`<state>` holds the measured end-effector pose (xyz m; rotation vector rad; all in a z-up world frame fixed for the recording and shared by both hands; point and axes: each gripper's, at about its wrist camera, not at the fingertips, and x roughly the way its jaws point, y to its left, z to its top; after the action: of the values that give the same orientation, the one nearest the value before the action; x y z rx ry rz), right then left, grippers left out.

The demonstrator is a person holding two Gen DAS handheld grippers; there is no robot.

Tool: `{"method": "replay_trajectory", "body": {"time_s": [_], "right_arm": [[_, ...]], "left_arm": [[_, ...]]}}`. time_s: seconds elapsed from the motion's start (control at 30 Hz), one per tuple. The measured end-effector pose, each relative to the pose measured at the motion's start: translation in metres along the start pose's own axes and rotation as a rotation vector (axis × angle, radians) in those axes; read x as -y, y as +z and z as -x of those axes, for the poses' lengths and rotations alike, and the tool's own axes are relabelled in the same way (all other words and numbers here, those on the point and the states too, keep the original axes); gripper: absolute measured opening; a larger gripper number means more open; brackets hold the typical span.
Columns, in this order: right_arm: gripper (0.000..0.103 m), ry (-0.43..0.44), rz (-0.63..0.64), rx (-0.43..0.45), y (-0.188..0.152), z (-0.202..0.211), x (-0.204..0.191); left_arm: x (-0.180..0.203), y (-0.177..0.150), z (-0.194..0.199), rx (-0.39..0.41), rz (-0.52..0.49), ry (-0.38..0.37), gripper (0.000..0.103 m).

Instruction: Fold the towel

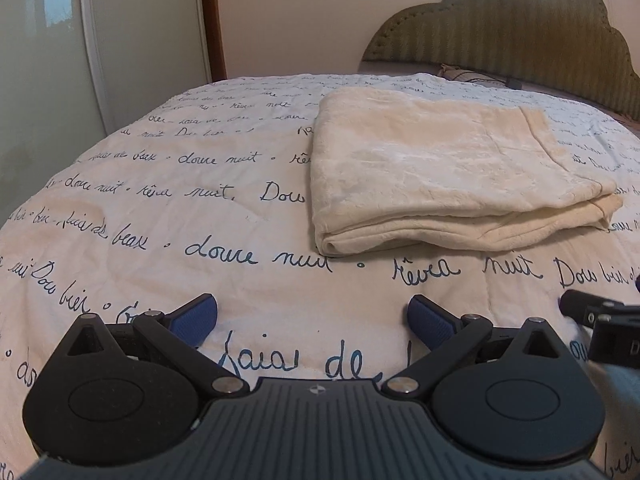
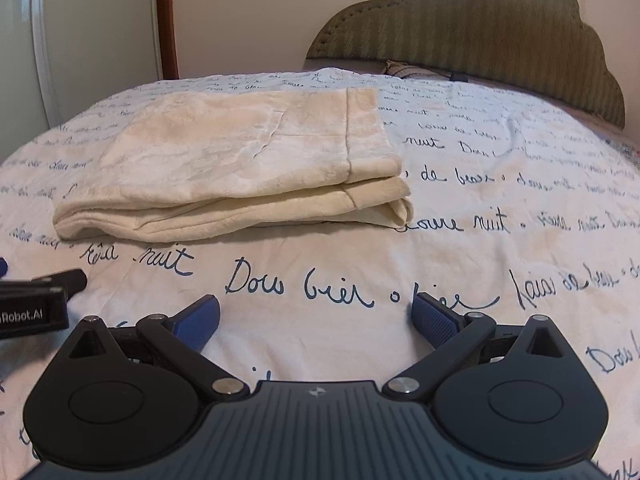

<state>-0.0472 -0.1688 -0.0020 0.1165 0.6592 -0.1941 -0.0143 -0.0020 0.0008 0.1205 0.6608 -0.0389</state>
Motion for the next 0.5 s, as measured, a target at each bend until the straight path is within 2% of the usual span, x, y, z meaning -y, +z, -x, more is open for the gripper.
{"method": "replay_trajectory", "body": {"time_s": [0.13, 0.37, 0.5], "right_arm": [[0.103, -0.026, 0.049, 0.008, -0.0005, -0.0008, -0.0097], [0.103, 0.001, 0.025, 0.007, -0.0018, -0.001, -0.0042], [0.103, 0.023, 0.051, 0.012, -0.0024, -0.0001, -0.0081]], "left_arm": [[0.0049, -0.001, 0.0006, 0.009, -0.026, 0.015, 0.103], [0.0016, -0.0003, -0.0014, 0.008, -0.009, 0.005, 0.102], [-0.0005, -0.0009, -0.0011, 0.01, -0.003, -0.039, 0.102]]}}
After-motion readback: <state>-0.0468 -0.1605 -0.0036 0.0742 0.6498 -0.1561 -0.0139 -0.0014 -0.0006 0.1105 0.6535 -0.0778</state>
